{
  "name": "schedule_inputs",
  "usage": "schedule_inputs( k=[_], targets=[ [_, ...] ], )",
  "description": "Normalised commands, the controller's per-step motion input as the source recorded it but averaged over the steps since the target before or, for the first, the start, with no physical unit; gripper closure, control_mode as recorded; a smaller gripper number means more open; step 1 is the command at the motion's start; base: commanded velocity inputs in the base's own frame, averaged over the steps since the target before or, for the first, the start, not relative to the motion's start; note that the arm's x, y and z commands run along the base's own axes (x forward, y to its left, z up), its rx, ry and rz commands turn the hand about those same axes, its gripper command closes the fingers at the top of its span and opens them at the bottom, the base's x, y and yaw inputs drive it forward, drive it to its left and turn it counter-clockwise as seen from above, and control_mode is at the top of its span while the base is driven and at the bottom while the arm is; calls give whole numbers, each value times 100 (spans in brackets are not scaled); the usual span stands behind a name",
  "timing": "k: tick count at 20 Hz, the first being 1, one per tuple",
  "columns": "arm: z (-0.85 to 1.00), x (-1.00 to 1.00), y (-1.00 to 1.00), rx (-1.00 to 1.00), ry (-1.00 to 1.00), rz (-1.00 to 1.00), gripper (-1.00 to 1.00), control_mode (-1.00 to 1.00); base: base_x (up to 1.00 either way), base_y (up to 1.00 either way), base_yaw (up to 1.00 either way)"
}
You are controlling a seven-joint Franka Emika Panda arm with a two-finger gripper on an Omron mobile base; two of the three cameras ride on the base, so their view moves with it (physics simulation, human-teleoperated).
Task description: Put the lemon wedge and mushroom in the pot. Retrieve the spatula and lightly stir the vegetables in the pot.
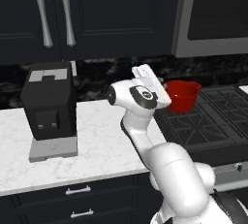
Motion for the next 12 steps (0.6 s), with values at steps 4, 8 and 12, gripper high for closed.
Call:
schedule_inputs(
  k=[4,8,12],
  targets=[
    [0,-4,-87,-7,-1,51,100,-100,0,0,0],
    [0,6,-93,0,0,44,100,-100,0,0,0],
    [0,30,-93,1,0,27,100,-100,0,0,0]
  ],
)
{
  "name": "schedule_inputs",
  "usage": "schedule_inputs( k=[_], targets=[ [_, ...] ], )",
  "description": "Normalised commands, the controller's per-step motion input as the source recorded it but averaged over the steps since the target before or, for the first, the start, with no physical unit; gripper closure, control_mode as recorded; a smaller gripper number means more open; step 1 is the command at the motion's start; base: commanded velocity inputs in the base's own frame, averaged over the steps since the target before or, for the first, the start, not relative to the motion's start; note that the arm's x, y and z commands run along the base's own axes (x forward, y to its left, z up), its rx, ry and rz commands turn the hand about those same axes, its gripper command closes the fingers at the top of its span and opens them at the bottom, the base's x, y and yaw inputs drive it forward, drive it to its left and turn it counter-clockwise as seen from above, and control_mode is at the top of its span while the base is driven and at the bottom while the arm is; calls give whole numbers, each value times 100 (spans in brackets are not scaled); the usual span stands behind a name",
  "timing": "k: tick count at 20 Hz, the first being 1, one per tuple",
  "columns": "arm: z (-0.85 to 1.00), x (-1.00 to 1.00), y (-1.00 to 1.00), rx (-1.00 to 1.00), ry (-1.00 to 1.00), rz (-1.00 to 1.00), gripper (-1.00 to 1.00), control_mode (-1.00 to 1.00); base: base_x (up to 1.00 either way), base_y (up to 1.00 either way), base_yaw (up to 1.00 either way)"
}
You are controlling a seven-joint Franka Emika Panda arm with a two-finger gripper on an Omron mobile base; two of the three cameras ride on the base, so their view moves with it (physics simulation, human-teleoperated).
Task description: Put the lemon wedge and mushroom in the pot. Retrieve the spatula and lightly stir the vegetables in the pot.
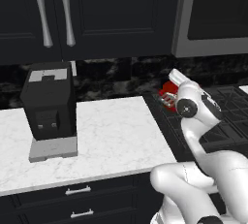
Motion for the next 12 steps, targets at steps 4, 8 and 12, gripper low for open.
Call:
schedule_inputs(
  k=[4,8,12],
  targets=[
    [23,25,-65,0,-2,22,100,-100,0,0,0],
    [5,17,-36,0,-2,16,100,-100,0,0,0],
    [0,2,-32,0,-14,5,100,-100,0,0,0]
  ],
)
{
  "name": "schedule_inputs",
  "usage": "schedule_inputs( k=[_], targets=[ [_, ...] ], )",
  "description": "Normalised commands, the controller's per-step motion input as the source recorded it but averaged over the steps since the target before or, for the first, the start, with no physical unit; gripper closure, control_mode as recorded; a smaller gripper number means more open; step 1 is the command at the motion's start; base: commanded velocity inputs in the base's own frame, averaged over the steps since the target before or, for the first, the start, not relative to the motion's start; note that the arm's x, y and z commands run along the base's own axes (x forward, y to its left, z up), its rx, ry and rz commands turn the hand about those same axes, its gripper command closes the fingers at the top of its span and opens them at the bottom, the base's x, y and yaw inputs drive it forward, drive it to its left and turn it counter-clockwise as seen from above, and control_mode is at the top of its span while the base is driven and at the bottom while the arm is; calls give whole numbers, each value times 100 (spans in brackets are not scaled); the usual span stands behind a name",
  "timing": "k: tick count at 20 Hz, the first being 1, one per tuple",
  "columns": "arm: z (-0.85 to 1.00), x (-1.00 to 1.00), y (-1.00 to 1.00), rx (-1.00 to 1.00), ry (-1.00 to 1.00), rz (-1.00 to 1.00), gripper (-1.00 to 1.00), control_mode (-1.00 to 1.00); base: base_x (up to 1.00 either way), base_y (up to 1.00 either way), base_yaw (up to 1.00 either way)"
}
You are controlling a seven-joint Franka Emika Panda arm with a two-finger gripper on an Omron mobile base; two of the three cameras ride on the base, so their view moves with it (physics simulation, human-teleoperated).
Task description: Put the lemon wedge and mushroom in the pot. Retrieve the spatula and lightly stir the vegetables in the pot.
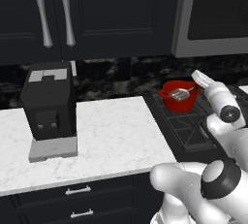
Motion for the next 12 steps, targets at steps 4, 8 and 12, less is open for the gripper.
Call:
schedule_inputs(
  k=[4,8,12],
  targets=[
    [2,2,-28,0,-19,0,100,-100,0,0,0],
    [0,25,-20,0,-6,0,100,-100,0,0,0],
    [0,51,-11,0,0,0,100,-100,0,0,0]
  ],
)
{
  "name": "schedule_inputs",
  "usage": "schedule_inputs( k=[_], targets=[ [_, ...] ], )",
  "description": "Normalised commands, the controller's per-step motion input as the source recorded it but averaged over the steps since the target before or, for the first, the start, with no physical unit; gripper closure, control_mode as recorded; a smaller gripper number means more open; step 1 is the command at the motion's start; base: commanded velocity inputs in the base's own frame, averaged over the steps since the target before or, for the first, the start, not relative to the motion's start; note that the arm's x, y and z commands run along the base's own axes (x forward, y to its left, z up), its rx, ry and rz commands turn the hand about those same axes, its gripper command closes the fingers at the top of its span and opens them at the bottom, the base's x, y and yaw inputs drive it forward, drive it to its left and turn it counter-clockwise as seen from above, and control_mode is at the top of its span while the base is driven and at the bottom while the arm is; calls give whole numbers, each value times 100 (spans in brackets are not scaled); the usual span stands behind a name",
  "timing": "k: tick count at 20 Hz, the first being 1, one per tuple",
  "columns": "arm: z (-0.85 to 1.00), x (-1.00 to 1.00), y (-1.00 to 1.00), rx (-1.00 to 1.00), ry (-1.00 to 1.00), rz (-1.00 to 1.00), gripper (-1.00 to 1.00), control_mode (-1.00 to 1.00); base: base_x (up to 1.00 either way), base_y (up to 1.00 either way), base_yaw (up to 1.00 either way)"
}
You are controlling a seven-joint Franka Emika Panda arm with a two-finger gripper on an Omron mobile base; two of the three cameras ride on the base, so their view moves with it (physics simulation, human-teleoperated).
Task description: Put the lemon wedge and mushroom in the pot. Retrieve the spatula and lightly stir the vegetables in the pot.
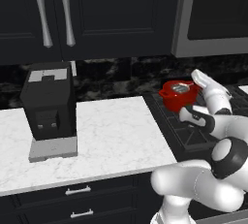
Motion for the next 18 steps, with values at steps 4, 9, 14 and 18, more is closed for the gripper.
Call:
schedule_inputs(
  k=[4,9,14,18],
  targets=[
    [0,62,-15,0,4,0,100,-100,0,0,0],
    [-11,46,-13,0,9,0,100,-100,0,0,0],
    [-17,42,-12,0,2,0,100,-100,0,0,0],
    [-22,40,-16,0,0,0,100,-100,0,0,0]
  ],
)
